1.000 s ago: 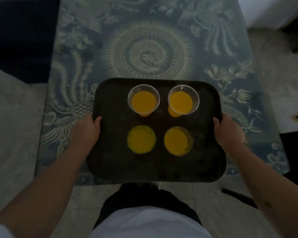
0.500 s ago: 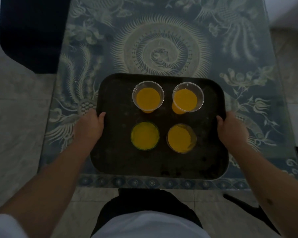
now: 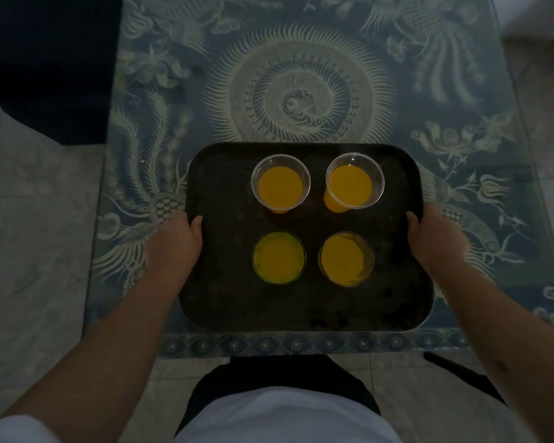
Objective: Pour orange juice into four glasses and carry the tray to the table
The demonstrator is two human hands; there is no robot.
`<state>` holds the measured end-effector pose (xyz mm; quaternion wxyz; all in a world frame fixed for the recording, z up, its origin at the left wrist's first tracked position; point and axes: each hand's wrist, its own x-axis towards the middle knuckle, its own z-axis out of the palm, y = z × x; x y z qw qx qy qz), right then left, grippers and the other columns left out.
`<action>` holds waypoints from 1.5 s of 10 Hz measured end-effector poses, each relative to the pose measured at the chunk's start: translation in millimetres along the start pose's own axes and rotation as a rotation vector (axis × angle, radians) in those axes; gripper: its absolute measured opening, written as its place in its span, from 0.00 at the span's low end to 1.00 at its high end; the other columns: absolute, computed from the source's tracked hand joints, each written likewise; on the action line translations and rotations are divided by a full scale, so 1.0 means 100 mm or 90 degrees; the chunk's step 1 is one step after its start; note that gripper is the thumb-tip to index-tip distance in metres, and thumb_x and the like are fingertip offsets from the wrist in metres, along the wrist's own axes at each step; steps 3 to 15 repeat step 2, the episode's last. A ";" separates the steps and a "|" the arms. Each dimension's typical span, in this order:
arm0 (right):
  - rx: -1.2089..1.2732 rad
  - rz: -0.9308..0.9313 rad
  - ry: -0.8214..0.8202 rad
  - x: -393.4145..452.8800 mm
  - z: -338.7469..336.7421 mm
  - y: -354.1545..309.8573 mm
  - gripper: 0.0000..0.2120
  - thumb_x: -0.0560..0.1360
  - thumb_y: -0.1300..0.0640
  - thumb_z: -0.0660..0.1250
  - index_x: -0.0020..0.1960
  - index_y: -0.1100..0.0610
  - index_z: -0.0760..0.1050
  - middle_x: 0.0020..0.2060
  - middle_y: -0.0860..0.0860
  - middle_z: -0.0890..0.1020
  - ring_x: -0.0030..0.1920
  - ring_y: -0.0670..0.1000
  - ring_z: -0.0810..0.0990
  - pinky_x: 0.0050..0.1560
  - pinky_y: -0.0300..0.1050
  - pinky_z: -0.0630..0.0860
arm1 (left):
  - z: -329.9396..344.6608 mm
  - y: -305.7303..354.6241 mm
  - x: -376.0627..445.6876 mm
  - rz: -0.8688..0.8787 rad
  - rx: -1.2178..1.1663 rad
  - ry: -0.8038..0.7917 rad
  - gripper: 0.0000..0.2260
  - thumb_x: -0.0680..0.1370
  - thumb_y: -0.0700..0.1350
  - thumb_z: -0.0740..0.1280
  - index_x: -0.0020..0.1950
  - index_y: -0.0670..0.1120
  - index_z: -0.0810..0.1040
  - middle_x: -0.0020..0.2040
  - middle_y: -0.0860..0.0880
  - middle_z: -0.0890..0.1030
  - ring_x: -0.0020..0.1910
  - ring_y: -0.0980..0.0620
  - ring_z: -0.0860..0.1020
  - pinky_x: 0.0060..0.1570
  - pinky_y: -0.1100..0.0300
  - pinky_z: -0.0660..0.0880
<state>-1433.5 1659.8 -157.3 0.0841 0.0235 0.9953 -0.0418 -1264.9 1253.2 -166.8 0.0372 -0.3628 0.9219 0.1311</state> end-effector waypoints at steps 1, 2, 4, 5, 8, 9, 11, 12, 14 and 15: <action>-0.031 -0.015 -0.013 0.01 -0.06 0.04 0.17 0.78 0.41 0.53 0.54 0.53 0.69 0.46 0.60 0.81 0.45 0.63 0.81 0.38 0.53 0.70 | -0.06 0.01 -0.02 0.011 0.008 -0.014 0.15 0.81 0.56 0.58 0.50 0.44 0.73 0.45 0.42 0.78 0.41 0.42 0.76 0.41 0.50 0.71; -0.046 -0.031 -0.044 -0.01 -0.23 0.04 0.19 0.77 0.41 0.56 0.60 0.53 0.70 0.54 0.59 0.80 0.52 0.63 0.79 0.45 0.57 0.74 | -0.21 0.04 -0.03 0.005 0.058 -0.035 0.24 0.79 0.59 0.60 0.68 0.44 0.68 0.63 0.34 0.72 0.57 0.34 0.74 0.52 0.42 0.72; -0.046 -0.031 -0.044 -0.01 -0.23 0.04 0.19 0.77 0.41 0.56 0.60 0.53 0.70 0.54 0.59 0.80 0.52 0.63 0.79 0.45 0.57 0.74 | -0.21 0.04 -0.03 0.005 0.058 -0.035 0.24 0.79 0.59 0.60 0.68 0.44 0.68 0.63 0.34 0.72 0.57 0.34 0.74 0.52 0.42 0.72; -0.046 -0.031 -0.044 -0.01 -0.23 0.04 0.19 0.77 0.41 0.56 0.60 0.53 0.70 0.54 0.59 0.80 0.52 0.63 0.79 0.45 0.57 0.74 | -0.21 0.04 -0.03 0.005 0.058 -0.035 0.24 0.79 0.59 0.60 0.68 0.44 0.68 0.63 0.34 0.72 0.57 0.34 0.74 0.52 0.42 0.72; -0.046 -0.031 -0.044 -0.01 -0.23 0.04 0.19 0.77 0.41 0.56 0.60 0.53 0.70 0.54 0.59 0.80 0.52 0.63 0.79 0.45 0.57 0.74 | -0.21 0.04 -0.03 0.005 0.058 -0.035 0.24 0.79 0.59 0.60 0.68 0.44 0.68 0.63 0.34 0.72 0.57 0.34 0.74 0.52 0.42 0.72; -0.046 -0.031 -0.044 -0.01 -0.23 0.04 0.19 0.77 0.41 0.56 0.60 0.53 0.70 0.54 0.59 0.80 0.52 0.63 0.79 0.45 0.57 0.74 | -0.21 0.04 -0.03 0.005 0.058 -0.035 0.24 0.79 0.59 0.60 0.68 0.44 0.68 0.63 0.34 0.72 0.57 0.34 0.74 0.52 0.42 0.72; -0.046 -0.031 -0.044 -0.01 -0.23 0.04 0.19 0.77 0.41 0.56 0.60 0.53 0.70 0.54 0.59 0.80 0.52 0.63 0.79 0.45 0.57 0.74 | -0.21 0.04 -0.03 0.005 0.058 -0.035 0.24 0.79 0.59 0.60 0.68 0.44 0.68 0.63 0.34 0.72 0.57 0.34 0.74 0.52 0.42 0.72; -0.046 -0.031 -0.044 -0.01 -0.23 0.04 0.19 0.77 0.41 0.56 0.60 0.53 0.70 0.54 0.59 0.80 0.52 0.63 0.79 0.45 0.57 0.74 | -0.21 0.04 -0.03 0.005 0.058 -0.035 0.24 0.79 0.59 0.60 0.68 0.44 0.68 0.63 0.34 0.72 0.57 0.34 0.74 0.52 0.42 0.72; -0.046 -0.031 -0.044 -0.01 -0.23 0.04 0.19 0.77 0.41 0.56 0.60 0.53 0.70 0.54 0.59 0.80 0.52 0.63 0.79 0.45 0.57 0.74 | -0.21 0.04 -0.03 0.005 0.058 -0.035 0.24 0.79 0.59 0.60 0.68 0.44 0.68 0.63 0.34 0.72 0.57 0.34 0.74 0.52 0.42 0.72; -0.046 -0.031 -0.044 -0.01 -0.23 0.04 0.19 0.77 0.41 0.56 0.60 0.53 0.70 0.54 0.59 0.80 0.52 0.63 0.79 0.45 0.57 0.74 | -0.21 0.04 -0.03 0.005 0.058 -0.035 0.24 0.79 0.59 0.60 0.68 0.44 0.68 0.63 0.34 0.72 0.57 0.34 0.74 0.52 0.42 0.72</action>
